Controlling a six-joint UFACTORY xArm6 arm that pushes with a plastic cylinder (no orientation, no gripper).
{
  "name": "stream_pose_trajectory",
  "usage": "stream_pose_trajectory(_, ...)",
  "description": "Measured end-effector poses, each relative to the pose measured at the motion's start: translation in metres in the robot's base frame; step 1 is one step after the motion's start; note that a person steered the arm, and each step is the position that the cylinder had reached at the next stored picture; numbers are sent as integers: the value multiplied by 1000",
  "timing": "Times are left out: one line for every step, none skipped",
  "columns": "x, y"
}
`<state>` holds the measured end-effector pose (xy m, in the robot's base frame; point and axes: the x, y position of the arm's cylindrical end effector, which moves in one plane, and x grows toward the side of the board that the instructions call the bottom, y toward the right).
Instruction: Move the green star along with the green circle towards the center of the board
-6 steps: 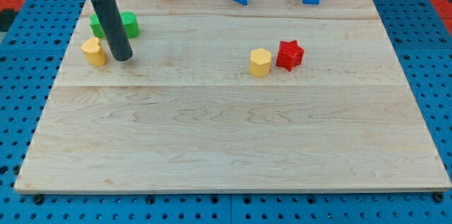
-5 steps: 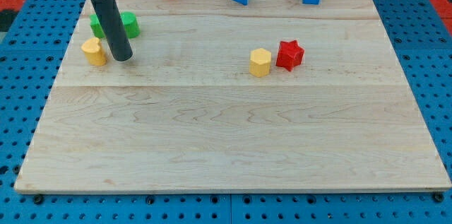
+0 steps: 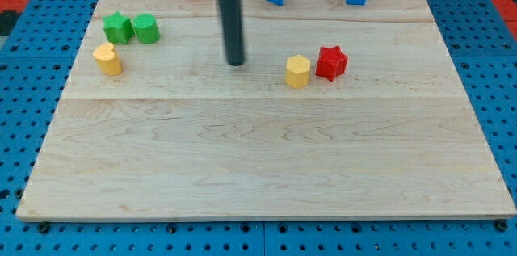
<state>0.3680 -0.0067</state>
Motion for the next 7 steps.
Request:
stream_pose_trajectory(-46, 11)
stream_pose_trajectory(-28, -70)
stream_pose_trajectory(23, -122)
stream_pose_trajectory(98, -190)
stream_pose_trajectory(70, -298)
stream_pose_trajectory(-7, -287)
stream_pose_trajectory(-48, -234)
